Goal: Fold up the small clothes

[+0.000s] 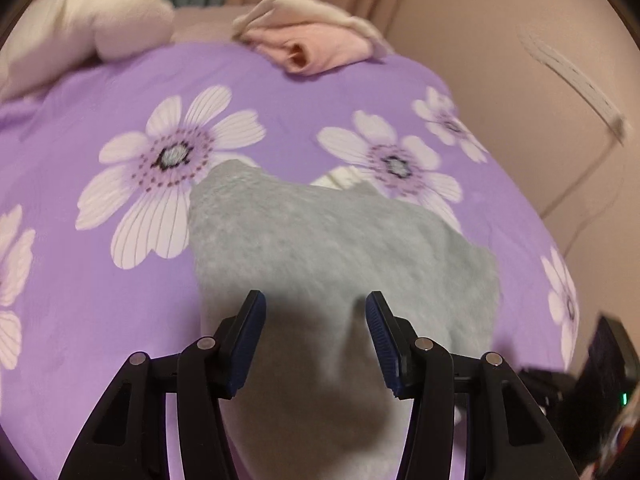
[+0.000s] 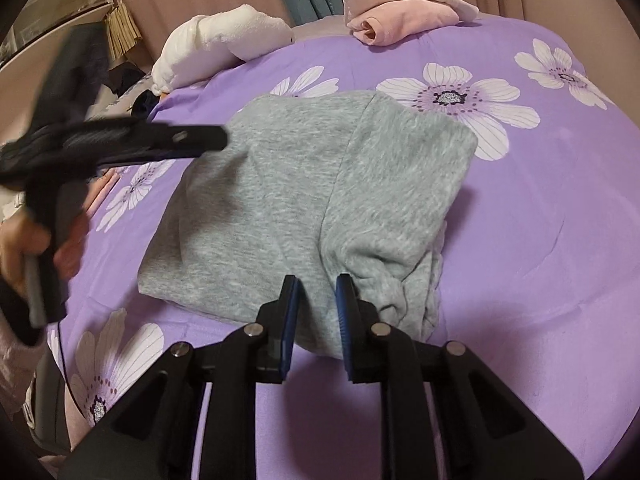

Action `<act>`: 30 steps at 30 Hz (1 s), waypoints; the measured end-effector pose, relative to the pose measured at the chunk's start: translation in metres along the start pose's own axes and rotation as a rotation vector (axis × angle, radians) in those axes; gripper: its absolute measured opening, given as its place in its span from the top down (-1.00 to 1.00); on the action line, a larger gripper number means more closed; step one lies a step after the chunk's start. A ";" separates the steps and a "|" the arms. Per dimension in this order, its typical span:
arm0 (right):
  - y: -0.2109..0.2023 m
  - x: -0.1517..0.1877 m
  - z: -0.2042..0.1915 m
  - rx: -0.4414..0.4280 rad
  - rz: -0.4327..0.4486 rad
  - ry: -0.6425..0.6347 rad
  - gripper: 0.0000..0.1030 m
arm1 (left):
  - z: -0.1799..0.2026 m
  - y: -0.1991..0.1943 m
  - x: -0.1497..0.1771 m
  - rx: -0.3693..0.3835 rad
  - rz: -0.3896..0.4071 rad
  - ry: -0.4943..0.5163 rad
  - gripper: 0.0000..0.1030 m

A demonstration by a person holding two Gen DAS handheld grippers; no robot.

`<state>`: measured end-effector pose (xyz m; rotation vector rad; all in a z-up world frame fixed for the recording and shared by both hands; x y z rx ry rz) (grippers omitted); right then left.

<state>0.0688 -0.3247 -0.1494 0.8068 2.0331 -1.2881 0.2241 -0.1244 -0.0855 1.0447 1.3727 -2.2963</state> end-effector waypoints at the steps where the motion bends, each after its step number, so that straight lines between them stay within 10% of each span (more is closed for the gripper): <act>1: 0.001 -0.001 0.000 -0.003 -0.001 0.005 0.64 | -0.003 0.005 -0.001 0.008 -0.011 -0.019 0.02; 7: -0.001 -0.007 0.005 -0.040 0.003 0.075 0.58 | -0.012 0.014 0.000 0.024 -0.022 -0.052 0.02; 13: -0.034 -0.023 0.017 -0.125 0.114 0.215 -0.21 | -0.039 -0.039 0.000 0.063 0.086 -0.173 -0.12; 30: 0.043 -0.036 0.059 -0.103 -0.042 0.424 -0.39 | -0.071 -0.021 0.049 0.247 -0.044 -0.456 -0.29</act>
Point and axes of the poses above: each gripper's, at about its wrist camera, not at the fingertips, and y roughly the way its jaws point, z to its right, x to its underside, the point moved 3 cm from there along y, roughly the way its jaws point, and after that the axes turned 12 degrees about z, right-handed, at the moved point
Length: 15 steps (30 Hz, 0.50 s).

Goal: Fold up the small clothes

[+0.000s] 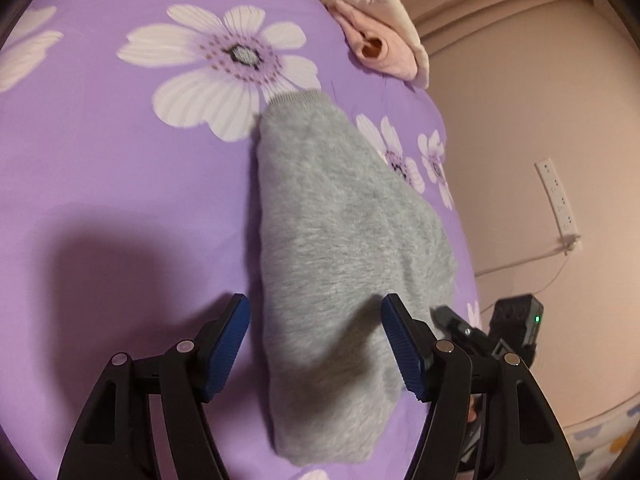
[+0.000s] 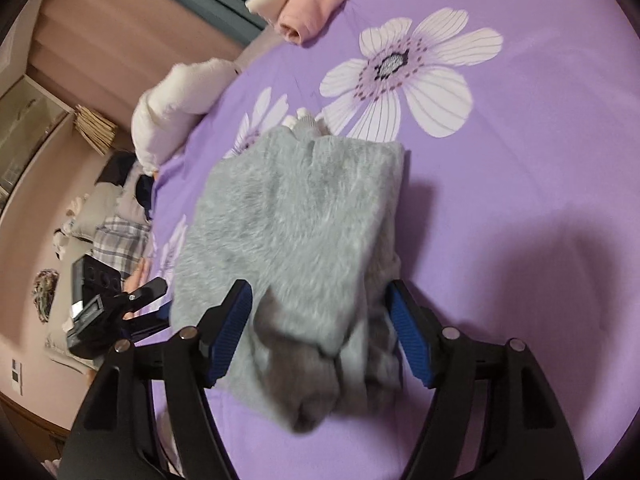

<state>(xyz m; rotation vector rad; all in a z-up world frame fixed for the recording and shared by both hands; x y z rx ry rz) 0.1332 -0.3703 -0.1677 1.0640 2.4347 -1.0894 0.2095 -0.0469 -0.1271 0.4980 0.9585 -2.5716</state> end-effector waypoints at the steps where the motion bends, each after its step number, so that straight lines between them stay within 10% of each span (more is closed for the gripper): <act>1: 0.003 -0.001 0.000 -0.007 -0.007 0.002 -0.40 | 0.001 0.004 0.001 0.014 -0.009 -0.007 -0.29; 7: 0.019 -0.013 0.000 -0.026 -0.032 -0.001 -0.42 | 0.003 0.035 0.000 0.025 -0.044 -0.034 -0.33; 15: 0.022 -0.012 -0.025 0.056 0.016 -0.179 0.42 | 0.015 0.029 0.001 -0.032 0.004 0.072 -0.05</act>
Point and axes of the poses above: each gripper's, at about its wrist camera, not at the fingertips, and y roughly the way its jaws point, z to its right, x to its underside, the point moved 3 cm from there along y, roughly the way its jaws point, and after that the axes turned 12 degrees about z, right-handed, at the moved point
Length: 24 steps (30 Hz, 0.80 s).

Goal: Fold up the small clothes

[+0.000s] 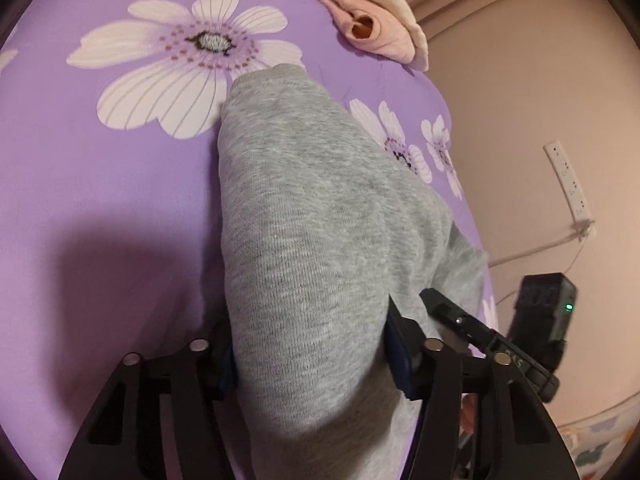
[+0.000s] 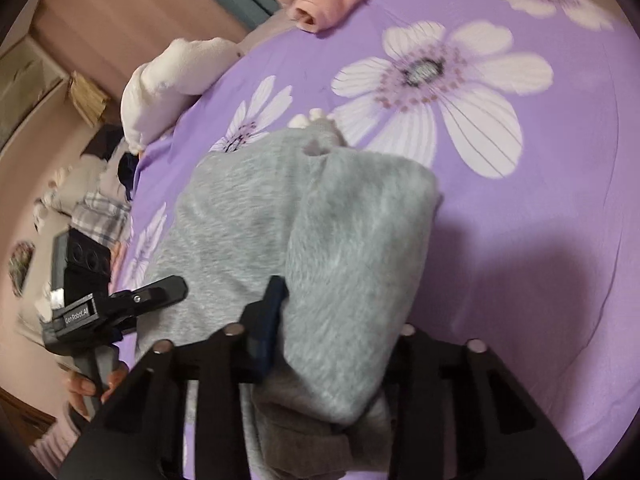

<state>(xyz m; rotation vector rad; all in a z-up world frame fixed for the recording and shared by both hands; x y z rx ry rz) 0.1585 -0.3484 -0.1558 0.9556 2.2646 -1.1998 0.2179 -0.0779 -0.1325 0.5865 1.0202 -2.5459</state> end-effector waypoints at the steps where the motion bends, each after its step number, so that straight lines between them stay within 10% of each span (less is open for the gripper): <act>1: -0.001 -0.002 -0.005 0.002 0.013 -0.021 0.43 | 0.001 -0.004 -0.001 -0.003 0.013 0.012 -0.02; 12: -0.016 -0.038 -0.091 -0.078 0.171 -0.218 0.46 | 0.017 -0.076 -0.037 -0.055 0.200 0.154 0.00; 24: 0.039 -0.008 -0.116 -0.117 0.049 -0.208 0.45 | -0.047 -0.078 -0.034 -0.180 0.158 0.056 0.00</act>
Point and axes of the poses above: each gripper's, at about its wrist camera, not at the fingertips, and y roughly the way its jaws point, z to its right, x to its underside, the point moved 3 cm from there along y, roughly the way its jaws point, and after that the axes turned 12 degrees about z, right-handed, at the moved point
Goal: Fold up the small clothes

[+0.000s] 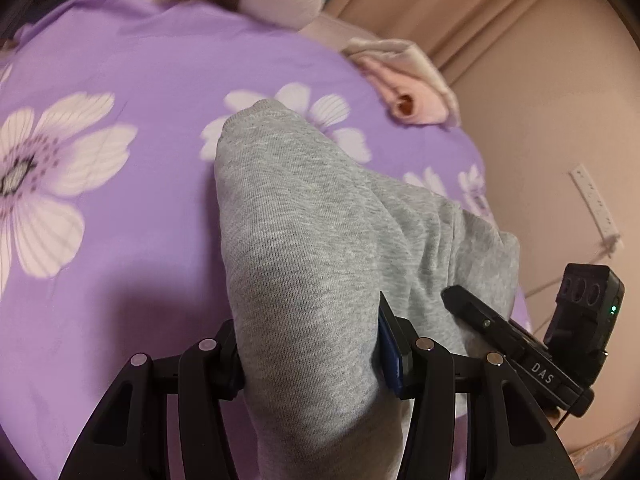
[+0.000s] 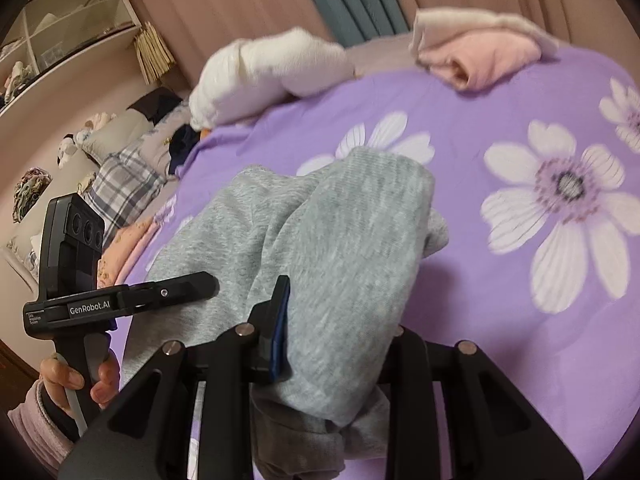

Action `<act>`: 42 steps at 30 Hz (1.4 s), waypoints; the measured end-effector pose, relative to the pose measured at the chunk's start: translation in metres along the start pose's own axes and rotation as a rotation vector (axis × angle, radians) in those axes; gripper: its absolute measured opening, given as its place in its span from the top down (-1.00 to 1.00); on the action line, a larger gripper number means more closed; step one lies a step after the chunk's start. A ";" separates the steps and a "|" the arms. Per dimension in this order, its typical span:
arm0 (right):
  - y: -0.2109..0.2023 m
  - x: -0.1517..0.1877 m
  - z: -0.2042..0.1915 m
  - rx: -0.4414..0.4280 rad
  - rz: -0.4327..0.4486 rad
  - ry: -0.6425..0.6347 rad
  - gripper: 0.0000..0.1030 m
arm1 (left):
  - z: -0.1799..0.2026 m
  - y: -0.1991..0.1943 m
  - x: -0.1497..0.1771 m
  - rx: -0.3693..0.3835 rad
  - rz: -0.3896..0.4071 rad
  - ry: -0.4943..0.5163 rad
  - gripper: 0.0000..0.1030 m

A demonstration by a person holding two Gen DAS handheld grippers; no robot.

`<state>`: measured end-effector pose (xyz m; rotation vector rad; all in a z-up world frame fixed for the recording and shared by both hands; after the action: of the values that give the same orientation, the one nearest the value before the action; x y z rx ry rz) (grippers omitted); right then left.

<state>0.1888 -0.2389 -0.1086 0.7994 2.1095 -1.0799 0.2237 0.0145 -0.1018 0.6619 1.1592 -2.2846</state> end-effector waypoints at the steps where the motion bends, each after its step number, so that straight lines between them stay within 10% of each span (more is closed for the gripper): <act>1: 0.006 0.004 0.002 0.001 -0.019 0.009 0.45 | -0.006 0.005 0.003 -0.009 -0.015 -0.011 0.00; 16: -0.022 0.016 0.037 0.085 -0.003 0.131 0.14 | 0.000 -0.003 0.017 -0.154 -0.011 0.117 -0.21; 26: -0.078 0.005 -0.016 0.107 0.156 -0.145 0.26 | 0.041 -0.063 0.031 -0.282 0.200 0.384 -0.24; 42: -0.028 0.065 -0.020 0.095 -0.046 -0.136 0.65 | 0.042 -0.037 0.075 -0.291 0.092 0.451 -0.12</act>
<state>0.1227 -0.2210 -0.1350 0.7037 1.9839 -1.2316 0.1356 -0.0167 -0.1037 1.1206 1.5894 -1.8864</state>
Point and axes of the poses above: each gripper's, at about its wrist camera, not at the fingertips, and y roughly the way its jaws point, z to its right, x to its underside, the point moved 3 cm from there along y, roughly the way its jaws point, and after that the axes turned 12 degrees about z, right-handed, at the moved point
